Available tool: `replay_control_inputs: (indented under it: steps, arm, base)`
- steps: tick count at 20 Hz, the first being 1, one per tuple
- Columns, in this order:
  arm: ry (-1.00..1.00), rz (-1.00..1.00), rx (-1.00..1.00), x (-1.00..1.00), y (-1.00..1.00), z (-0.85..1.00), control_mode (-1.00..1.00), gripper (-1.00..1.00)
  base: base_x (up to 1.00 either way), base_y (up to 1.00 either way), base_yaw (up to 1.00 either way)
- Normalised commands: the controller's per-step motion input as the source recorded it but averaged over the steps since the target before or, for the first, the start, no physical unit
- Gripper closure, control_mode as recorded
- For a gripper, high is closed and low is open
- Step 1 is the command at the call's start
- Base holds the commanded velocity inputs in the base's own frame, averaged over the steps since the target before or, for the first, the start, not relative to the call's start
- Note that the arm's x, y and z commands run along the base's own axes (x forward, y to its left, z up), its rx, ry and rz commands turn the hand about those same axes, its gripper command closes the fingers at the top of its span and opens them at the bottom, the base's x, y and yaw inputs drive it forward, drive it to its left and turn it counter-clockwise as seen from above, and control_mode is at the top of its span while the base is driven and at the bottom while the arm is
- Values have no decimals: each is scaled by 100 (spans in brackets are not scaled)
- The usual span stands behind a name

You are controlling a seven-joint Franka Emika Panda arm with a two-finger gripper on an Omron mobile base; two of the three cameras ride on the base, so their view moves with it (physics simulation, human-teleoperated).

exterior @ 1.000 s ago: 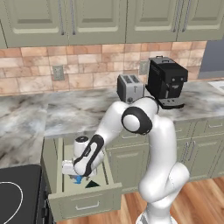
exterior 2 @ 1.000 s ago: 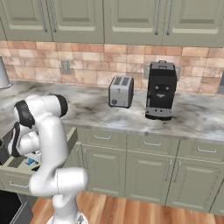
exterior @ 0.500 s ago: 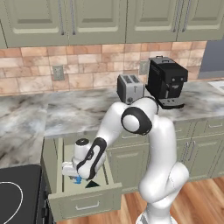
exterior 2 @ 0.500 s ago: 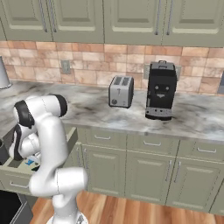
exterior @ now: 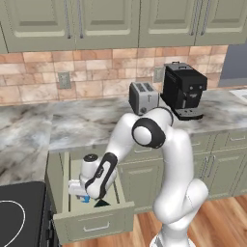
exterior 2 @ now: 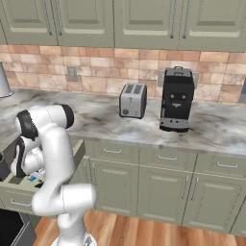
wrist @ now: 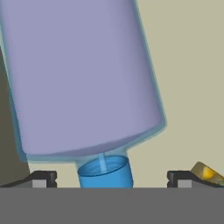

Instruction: Restock the sink supplies by placing the sponge and soap dispenser on the counter and next to the sink. Make sure the soap dispenser is upright.

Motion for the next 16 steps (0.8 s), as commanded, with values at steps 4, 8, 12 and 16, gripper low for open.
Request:
replay_control_inputs:
  steps: [4, 8, 12, 16]
  arm:
    - [0, 0, 0, 0, 4, -14, -100, -100]
    - [0, 0, 0, 0, 3, -12, -100, 100]
    - [0, 0, 0, 0, 0, 0, -100, 100]
    - [-3, 0, 0, 0, 0, 1, -100, 100]
  base:
    - [0, 0, 0]
    - [0, 0, 0]
    - [0, 0, 0]
    - [0, 0, 0]
